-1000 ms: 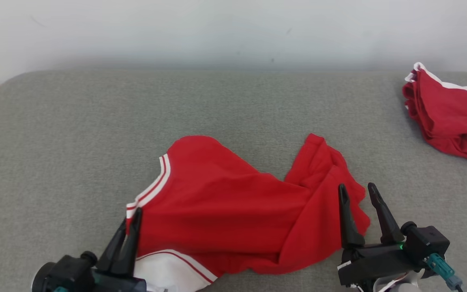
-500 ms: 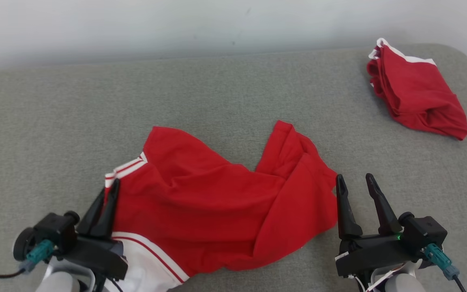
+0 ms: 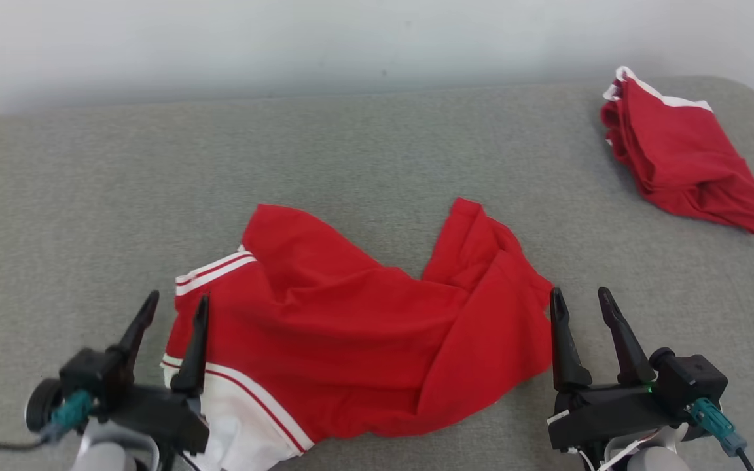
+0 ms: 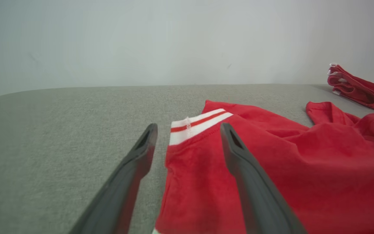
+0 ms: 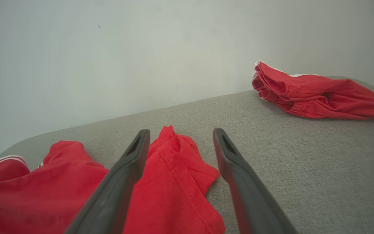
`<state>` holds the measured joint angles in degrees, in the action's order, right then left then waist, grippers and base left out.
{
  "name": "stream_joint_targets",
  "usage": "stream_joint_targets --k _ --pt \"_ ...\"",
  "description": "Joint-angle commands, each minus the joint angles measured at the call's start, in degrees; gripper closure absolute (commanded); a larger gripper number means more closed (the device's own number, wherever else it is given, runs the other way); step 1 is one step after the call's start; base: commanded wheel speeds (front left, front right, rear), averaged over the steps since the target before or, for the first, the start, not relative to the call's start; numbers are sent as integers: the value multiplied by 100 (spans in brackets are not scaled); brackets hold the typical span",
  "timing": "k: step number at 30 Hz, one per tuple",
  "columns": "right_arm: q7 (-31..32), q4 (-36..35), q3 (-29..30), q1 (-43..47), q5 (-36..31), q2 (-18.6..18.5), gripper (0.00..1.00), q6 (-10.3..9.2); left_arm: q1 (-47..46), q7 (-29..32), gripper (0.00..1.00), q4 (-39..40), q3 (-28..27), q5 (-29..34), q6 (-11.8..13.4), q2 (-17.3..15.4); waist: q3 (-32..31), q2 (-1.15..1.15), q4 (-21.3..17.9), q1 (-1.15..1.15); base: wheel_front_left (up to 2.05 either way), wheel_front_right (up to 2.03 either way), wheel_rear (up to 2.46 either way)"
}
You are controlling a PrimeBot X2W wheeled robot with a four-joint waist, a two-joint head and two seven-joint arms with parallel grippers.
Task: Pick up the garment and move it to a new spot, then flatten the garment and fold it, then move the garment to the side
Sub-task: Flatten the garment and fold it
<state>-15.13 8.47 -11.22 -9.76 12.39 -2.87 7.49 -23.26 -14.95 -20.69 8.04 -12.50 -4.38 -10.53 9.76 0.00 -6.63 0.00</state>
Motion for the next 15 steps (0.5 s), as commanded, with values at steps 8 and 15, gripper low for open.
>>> stream_joint_targets --k 8,15 --pt "-7 35 61 256 -45 -2 0 1 1417 -24 0 980 -170 -4 126 407 -220 0 540 0 0 0 0" --pt "-8 55 55 271 -57 -3 0 1 1949 -21 0 1046 -141 -128 131 574 -272 0 639 0 0 0 0"
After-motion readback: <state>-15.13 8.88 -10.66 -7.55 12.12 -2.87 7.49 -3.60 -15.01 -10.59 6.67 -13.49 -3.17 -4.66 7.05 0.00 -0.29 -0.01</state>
